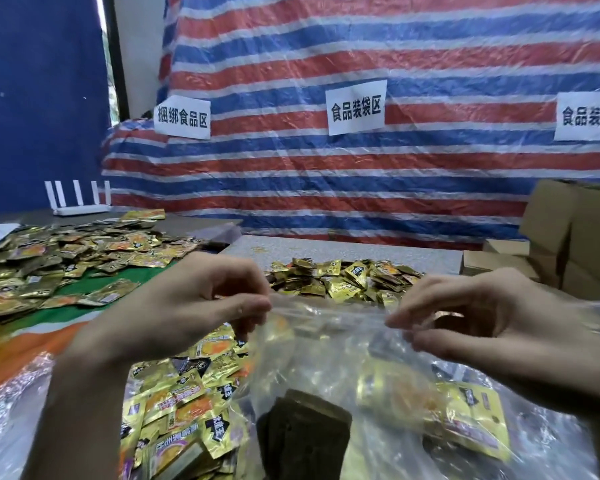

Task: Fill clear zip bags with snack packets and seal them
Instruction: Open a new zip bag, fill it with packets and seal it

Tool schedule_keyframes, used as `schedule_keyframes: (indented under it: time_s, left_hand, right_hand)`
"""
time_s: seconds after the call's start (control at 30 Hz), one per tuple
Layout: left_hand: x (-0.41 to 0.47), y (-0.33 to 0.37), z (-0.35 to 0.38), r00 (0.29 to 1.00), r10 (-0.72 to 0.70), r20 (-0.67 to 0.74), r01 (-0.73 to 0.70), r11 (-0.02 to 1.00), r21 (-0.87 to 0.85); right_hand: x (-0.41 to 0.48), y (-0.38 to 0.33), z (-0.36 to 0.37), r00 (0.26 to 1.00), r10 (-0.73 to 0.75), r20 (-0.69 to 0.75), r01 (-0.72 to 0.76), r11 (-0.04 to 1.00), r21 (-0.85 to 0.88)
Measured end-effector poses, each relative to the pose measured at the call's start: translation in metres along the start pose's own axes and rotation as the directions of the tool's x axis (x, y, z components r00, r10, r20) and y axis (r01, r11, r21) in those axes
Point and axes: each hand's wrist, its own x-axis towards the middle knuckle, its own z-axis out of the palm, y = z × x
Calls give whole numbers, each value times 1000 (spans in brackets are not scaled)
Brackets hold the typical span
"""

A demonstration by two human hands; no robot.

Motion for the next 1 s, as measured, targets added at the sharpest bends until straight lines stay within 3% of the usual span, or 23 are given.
schedule_keyframes:
  time_s: [0.23,0.43,0.63,0.83,1.0]
  left_hand:
    - [4,-6,1,991,-98,96,93,994,59]
    - [7,-9,1,987,-158,-20,159,985,68]
    - [4,-10,0,956,-270,115,245,951,189]
    - [10,-18,6,893,-372,254,327,923,205]
    - [14,-22,8,871,-394,293,335,913,233]
  right_hand:
    - [3,4,0,985,171,25,-170,985,-24]
    - [4,1,2,964,265,-30,-266,949,-168]
    - [5,-2,5,945,327,-2,-322,928,-188]
    - [1,1,6,922,379,79,-373,924,-81]
    - [4,2,9,919,382,97,-363,917,-167]
